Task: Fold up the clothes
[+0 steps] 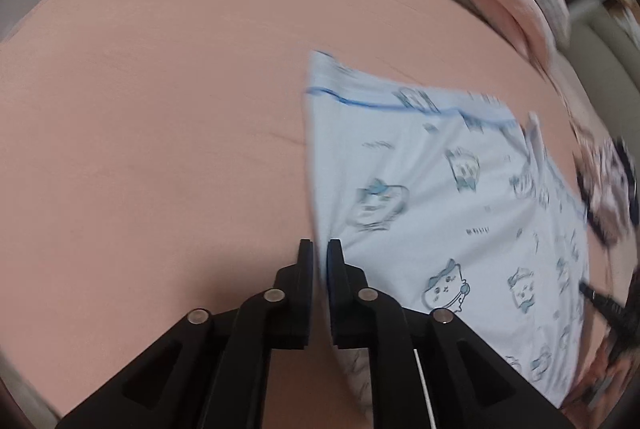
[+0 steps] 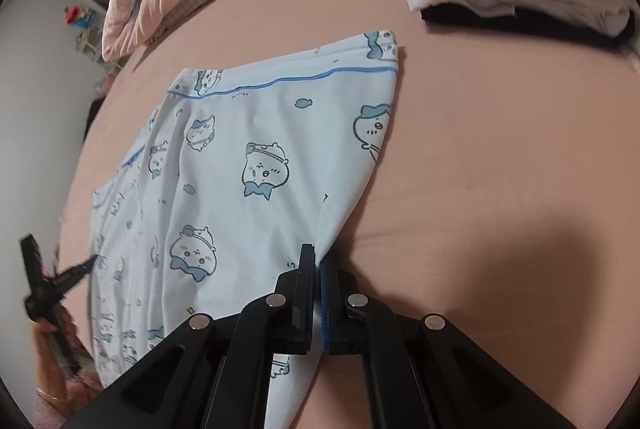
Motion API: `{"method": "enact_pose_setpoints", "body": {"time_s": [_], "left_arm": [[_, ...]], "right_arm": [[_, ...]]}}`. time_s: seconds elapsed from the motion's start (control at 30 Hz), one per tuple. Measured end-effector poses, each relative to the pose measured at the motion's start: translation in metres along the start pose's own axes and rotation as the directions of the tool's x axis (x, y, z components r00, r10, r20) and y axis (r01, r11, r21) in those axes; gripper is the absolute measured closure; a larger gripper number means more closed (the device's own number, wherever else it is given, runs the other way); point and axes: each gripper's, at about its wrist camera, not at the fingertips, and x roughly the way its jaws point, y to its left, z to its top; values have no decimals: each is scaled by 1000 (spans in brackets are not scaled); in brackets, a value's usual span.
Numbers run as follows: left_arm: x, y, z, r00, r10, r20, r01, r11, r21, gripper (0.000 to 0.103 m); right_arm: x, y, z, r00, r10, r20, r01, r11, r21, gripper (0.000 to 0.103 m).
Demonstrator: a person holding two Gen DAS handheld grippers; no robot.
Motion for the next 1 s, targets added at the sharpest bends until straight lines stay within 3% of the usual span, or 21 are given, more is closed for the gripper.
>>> {"method": "enact_pose_setpoints", "body": {"time_s": [0.03,0.1,0.23,0.37,0.43,0.47,0.53,0.57,0.6,0.7,0.8,0.83,0.93,1.0], "left_arm": [[-12,6,-3,1000,-12,22,13,999,-36,95],[-31,2,-14,995,-90,51,91,996,-19,95],[-40,-46,-50,990,-139,17,132,967,217,95],[-10,-89,-80,999,-3,-51,22,930,366,95],[-2,-91,-91,993,102,-52,-69,899,433,94],[-5,-90,-92,993,111,-48,-78,893,443,91],[-13,-78,-91,984,171,-42,-137,893,428,81],[-17,-69,-91,978,207,-36,-174,894,413,65],[-20,-58,-90,974,225,-37,-194,904,381,55],[-37,-42,-88,995,93,-27,-81,953,291,52],[-51,-71,-94,998,30,46,-46,913,404,52],[-45,-81,-96,999,30,21,-36,891,452,52],[-17,-92,-115,990,126,-69,-68,833,549,51],[-15,-89,-123,986,148,-70,-80,810,581,50]], "right_arm": [[-8,-3,0,999,35,17,-35,999,27,101],[-27,-5,-5,990,130,56,-134,989,58,99],[-33,29,-31,997,62,36,-59,995,-84,99],[-40,63,-57,1000,-10,25,15,974,-225,99],[-28,73,-74,997,-67,-25,57,961,-272,99],[-18,77,-83,993,-100,-59,78,953,-291,99],[-20,73,-89,990,-126,-57,104,952,-287,99],[-24,70,-89,990,-131,-43,114,954,-276,99],[-29,66,-90,990,-137,-29,124,956,-265,99],[-42,55,-91,988,-154,13,153,961,-231,99],[-54,49,-93,985,-163,56,171,962,-213,99],[-55,58,-95,986,-147,73,161,957,-240,99],[-48,77,-103,993,-107,44,116,943,-313,99],[-34,82,-113,990,-143,-16,128,924,-361,99]]}}
